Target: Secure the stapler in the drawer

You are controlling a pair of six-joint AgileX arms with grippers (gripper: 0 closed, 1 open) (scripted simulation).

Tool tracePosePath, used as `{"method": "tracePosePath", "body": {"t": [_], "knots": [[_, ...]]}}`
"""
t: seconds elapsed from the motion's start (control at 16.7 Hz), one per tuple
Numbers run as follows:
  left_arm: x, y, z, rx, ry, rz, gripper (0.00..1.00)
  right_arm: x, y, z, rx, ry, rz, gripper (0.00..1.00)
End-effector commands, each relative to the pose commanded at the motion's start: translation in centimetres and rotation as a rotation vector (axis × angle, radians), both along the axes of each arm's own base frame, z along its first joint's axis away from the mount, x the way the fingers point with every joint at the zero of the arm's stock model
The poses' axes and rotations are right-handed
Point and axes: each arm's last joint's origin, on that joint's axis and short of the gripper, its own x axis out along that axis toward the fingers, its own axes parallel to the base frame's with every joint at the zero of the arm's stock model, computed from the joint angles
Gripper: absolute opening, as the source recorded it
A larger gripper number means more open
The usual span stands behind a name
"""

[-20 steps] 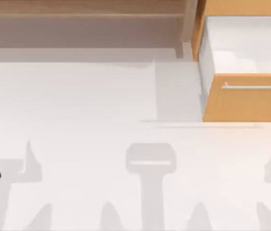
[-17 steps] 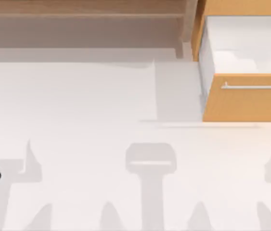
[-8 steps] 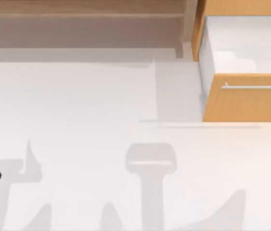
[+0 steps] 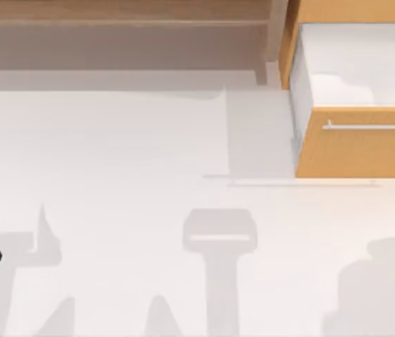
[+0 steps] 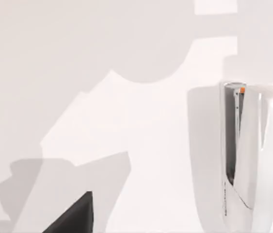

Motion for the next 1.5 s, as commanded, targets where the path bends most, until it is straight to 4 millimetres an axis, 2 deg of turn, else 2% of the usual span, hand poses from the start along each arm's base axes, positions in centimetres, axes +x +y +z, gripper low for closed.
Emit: {"method": "tracePosePath", "body": {"t": [0.24, 0.48, 0.9, 1.26, 1.5], "knots": [[0.0, 0.0, 0.0, 0.000, 0.000, 0.000, 1.00, 2.9, -4.1, -2.0, 0.080, 0.213, 0.022, 1.00], [0.0, 0.0, 0.0, 0.000, 0.000, 0.000, 1.00, 4.3, -6.7, -3.6, 0.142, 0.312, 0.038, 1.00], [0.0, 0.0, 0.0, 0.000, 0.000, 0.000, 1.00, 4.4, -6.9, -3.9, 0.149, 0.322, 0.043, 1.00], [0.0, 0.0, 0.0, 0.000, 0.000, 0.000, 1.00, 4.5, -7.0, -8.2, 0.148, 0.318, 0.040, 1.00], [0.0, 0.0, 0.0, 0.000, 0.000, 0.000, 1.00, 4.4, -7.0, -8.8, 0.151, 0.322, 0.040, 1.00]]}}
